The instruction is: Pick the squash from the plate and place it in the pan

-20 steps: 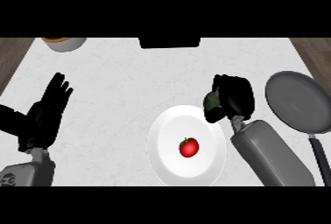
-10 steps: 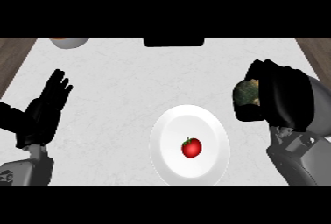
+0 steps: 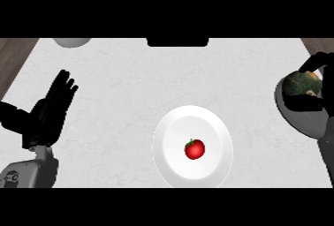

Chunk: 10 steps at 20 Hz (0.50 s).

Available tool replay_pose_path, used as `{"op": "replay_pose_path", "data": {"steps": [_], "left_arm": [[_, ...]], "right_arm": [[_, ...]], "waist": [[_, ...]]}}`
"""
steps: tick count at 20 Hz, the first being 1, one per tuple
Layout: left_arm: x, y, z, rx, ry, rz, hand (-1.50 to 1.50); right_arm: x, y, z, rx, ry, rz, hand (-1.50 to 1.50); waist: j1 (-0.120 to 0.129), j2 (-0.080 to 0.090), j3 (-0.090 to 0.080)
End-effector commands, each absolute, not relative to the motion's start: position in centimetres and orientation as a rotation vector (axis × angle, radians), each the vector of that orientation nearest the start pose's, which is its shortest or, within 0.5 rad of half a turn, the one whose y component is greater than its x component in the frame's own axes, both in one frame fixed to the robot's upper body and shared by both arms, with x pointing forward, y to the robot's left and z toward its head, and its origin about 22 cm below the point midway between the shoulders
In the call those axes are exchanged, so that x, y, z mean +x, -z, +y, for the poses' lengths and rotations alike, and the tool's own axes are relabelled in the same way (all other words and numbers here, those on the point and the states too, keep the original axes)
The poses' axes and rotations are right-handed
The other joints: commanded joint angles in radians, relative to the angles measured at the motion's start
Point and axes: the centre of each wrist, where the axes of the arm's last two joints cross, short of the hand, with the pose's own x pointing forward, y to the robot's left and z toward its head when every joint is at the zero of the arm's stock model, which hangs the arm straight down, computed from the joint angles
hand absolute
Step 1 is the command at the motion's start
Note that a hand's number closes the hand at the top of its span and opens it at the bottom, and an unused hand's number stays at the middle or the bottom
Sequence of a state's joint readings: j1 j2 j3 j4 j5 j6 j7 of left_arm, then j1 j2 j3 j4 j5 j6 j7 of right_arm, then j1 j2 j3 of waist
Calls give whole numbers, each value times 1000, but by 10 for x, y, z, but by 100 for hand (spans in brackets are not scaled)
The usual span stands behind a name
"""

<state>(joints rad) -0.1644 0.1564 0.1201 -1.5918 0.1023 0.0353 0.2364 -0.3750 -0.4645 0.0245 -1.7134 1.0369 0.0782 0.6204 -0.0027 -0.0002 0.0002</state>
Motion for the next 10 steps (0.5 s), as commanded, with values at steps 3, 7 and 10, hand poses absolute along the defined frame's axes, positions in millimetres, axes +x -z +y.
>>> {"op": "replay_pose_path", "data": {"steps": [3, 7, 10], "left_arm": [[283, -68, 276, 108, -29, -1524, 0], [282, -68, 273, 98, -46, -1516, 0], [283, -64, 274, 90, -41, -1533, 0]], "right_arm": [[304, -160, -349, -1471, -518, -1268, 150], [305, -144, -410, -1457, -476, -1246, 150], [330, -138, -427, -1441, -513, -1263, 150]], "waist": [[3, 1, 1], [7, 2, 1], [18, 5, 1]]}}
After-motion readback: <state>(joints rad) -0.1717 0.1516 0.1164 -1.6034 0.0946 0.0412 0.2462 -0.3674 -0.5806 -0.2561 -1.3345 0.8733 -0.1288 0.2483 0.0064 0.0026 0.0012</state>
